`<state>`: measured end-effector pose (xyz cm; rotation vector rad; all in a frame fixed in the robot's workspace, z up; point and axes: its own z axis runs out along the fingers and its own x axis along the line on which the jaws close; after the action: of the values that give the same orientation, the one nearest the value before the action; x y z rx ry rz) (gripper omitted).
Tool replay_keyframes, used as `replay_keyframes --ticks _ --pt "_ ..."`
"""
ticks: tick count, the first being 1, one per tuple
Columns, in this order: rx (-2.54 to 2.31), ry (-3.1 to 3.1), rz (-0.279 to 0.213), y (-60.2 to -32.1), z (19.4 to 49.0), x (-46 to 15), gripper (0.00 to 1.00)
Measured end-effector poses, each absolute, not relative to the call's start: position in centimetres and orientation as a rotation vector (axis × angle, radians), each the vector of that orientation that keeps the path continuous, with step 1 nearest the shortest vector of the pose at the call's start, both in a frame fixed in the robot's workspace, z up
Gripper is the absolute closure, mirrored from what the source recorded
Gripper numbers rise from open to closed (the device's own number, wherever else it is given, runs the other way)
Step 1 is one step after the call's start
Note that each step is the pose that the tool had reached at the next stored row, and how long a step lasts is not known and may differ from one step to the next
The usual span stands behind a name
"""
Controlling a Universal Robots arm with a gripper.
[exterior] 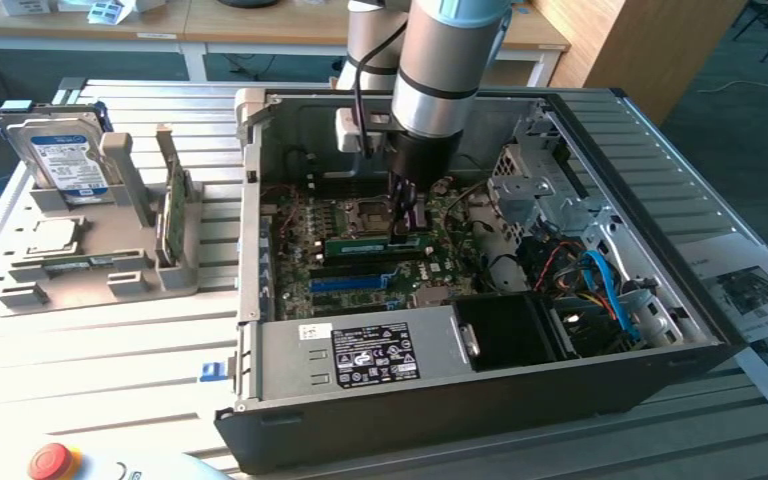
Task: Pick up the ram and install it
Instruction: 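Insert the ram into the slot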
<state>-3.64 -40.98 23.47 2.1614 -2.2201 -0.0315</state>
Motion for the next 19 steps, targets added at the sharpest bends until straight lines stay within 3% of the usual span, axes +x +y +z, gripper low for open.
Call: replay_keyframes --ticks 19 --pt "2.161 -2.221 -0.033 -40.89 23.37 -3.72 0.88"
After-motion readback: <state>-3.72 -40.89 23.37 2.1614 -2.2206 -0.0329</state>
